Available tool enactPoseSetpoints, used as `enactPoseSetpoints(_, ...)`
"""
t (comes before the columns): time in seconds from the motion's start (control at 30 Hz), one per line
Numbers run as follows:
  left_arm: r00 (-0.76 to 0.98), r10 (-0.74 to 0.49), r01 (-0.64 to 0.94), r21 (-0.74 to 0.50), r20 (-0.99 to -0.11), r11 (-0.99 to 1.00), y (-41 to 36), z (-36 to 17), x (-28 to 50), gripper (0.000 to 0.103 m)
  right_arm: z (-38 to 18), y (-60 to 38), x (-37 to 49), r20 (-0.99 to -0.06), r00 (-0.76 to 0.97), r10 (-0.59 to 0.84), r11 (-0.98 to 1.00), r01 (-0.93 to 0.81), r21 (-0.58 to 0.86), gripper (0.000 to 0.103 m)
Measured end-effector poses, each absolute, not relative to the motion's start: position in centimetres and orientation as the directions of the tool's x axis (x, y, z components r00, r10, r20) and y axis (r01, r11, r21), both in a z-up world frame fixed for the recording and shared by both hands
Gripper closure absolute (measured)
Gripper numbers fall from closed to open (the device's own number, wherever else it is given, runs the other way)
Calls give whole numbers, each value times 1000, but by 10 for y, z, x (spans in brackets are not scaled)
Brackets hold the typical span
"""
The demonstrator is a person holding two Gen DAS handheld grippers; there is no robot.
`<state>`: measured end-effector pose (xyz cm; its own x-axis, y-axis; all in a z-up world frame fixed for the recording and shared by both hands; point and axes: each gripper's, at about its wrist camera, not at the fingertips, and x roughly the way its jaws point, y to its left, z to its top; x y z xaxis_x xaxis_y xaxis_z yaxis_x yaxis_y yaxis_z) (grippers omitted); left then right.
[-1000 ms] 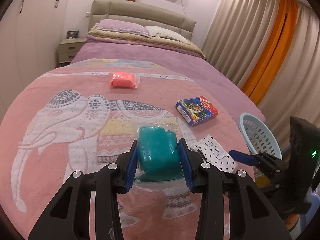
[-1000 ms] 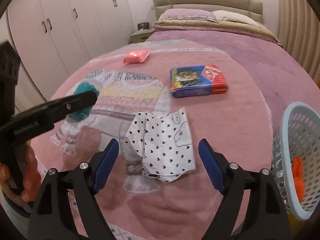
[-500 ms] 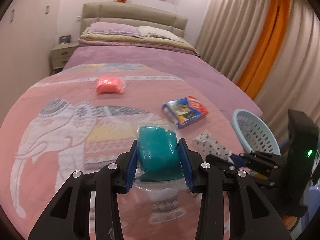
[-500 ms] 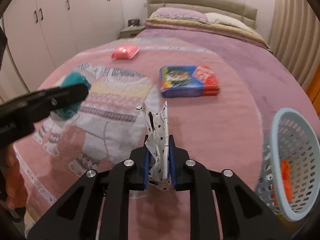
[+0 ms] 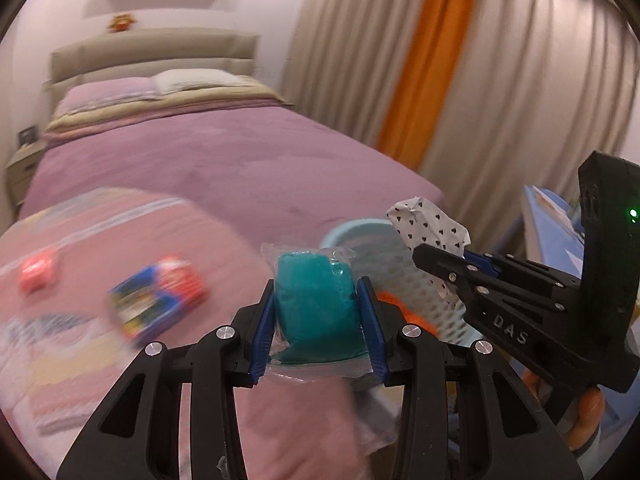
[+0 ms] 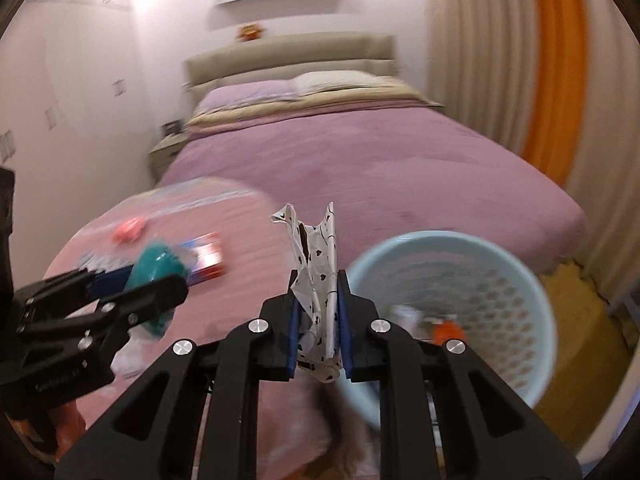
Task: Collect trash
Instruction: 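Carry teal cup and polka-dot cloth over the blue basket and release both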
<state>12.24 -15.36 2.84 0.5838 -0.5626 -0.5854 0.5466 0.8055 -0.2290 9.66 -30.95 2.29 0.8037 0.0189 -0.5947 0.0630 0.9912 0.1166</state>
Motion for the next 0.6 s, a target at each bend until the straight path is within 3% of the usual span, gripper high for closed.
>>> enactPoseSetpoints(0.4, 417, -633, 648, -275, -652, 710, -260, -3, 163, 64, -8, -405, 114, -708, 701, -86, 935, 302, 185, 88)
enactPoseSetpoints(0.53, 406, -634, 623, -308, -658, 719, -258, -9, 171, 35, -24, -423, 114, -743, 666, -65, 917, 333, 218, 74)
enactPoseSetpoints(0.6, 408, -639, 621, -315, -653, 718, -253, -10, 170, 35, -29, -426, 112, -745, 663, -67, 914, 341, 221, 69)
